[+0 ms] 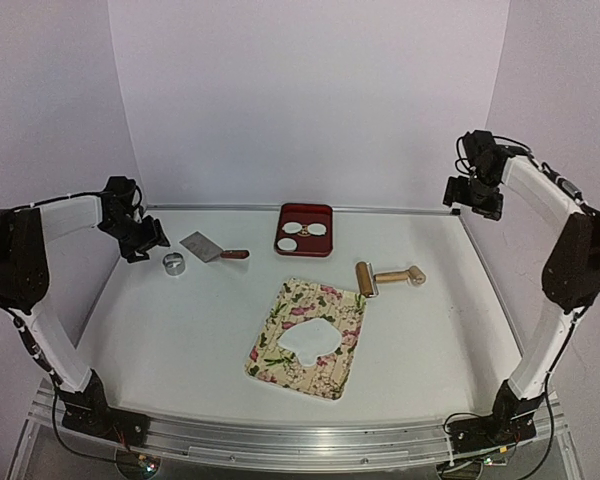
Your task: Roll out the dumpling wrappers from the dough
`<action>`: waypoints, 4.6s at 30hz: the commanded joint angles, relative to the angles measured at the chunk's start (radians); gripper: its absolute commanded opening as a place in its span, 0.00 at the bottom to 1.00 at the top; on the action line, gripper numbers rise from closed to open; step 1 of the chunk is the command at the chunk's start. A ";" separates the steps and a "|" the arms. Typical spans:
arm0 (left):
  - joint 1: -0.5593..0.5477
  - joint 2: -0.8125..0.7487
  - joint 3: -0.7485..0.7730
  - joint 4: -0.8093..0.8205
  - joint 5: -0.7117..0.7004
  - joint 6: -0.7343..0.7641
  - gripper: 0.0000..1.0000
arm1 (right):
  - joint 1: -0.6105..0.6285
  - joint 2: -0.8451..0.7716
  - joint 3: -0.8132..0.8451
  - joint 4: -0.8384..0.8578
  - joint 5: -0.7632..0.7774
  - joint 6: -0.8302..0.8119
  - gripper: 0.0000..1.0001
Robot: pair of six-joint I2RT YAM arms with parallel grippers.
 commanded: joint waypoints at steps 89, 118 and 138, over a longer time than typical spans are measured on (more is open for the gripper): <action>-0.857 0.132 0.193 -0.104 -0.087 -0.138 0.00 | 0.479 -0.171 -0.415 0.228 -0.448 0.241 0.79; -0.974 0.429 0.460 -0.214 -0.142 -0.071 0.00 | 0.479 -0.237 -0.544 0.227 -0.431 0.338 0.79; -0.974 0.322 0.361 -0.130 -0.120 -0.128 0.35 | 0.549 -0.124 -0.531 0.230 -0.626 0.182 0.70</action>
